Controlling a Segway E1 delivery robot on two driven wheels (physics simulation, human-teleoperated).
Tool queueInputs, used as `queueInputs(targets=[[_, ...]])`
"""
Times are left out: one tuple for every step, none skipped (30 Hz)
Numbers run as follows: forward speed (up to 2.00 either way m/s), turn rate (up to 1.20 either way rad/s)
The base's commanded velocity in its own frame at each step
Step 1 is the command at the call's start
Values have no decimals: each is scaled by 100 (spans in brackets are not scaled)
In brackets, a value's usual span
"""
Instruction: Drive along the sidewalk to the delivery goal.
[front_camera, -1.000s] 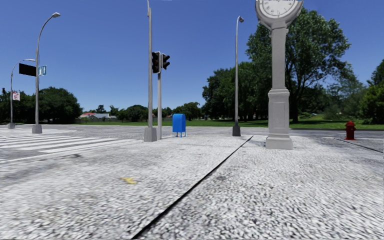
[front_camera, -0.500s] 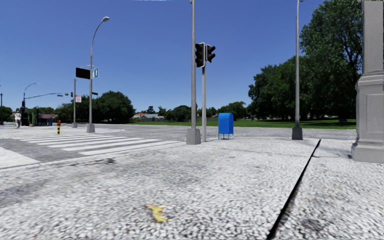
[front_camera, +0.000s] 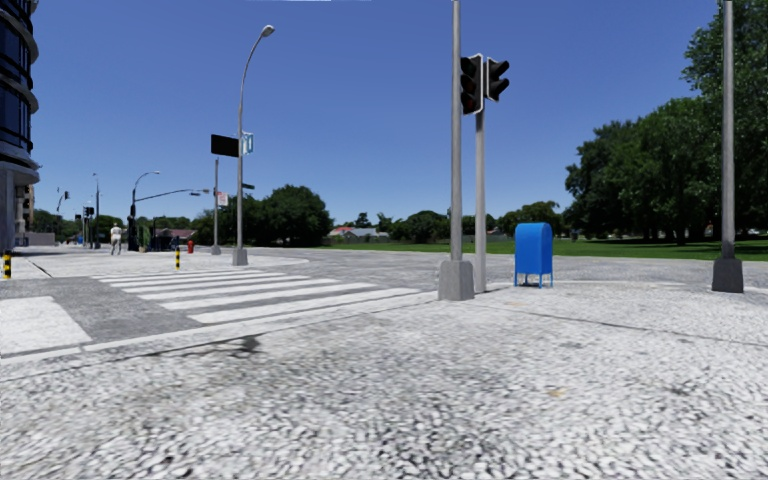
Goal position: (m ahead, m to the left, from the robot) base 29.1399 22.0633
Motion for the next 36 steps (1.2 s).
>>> queueInputs(targets=[[200, 37], [200, 37], [200, 37], [200, 37], [200, 37], [200, 37], [200, 37], [200, 37], [200, 37], [200, 37], [200, 37], [200, 37], [200, 37], [200, 37], [200, 37], [200, 37], [200, 37], [200, 37], [200, 37], [200, 37], [200, 37], [200, 37], [200, 37], [200, 37], [200, 37], [200, 37], [200, 37], [200, 37], [200, 37], [200, 37], [200, 37], [200, 37], [200, 38], [200, 38], [200, 38], [200, 38]])
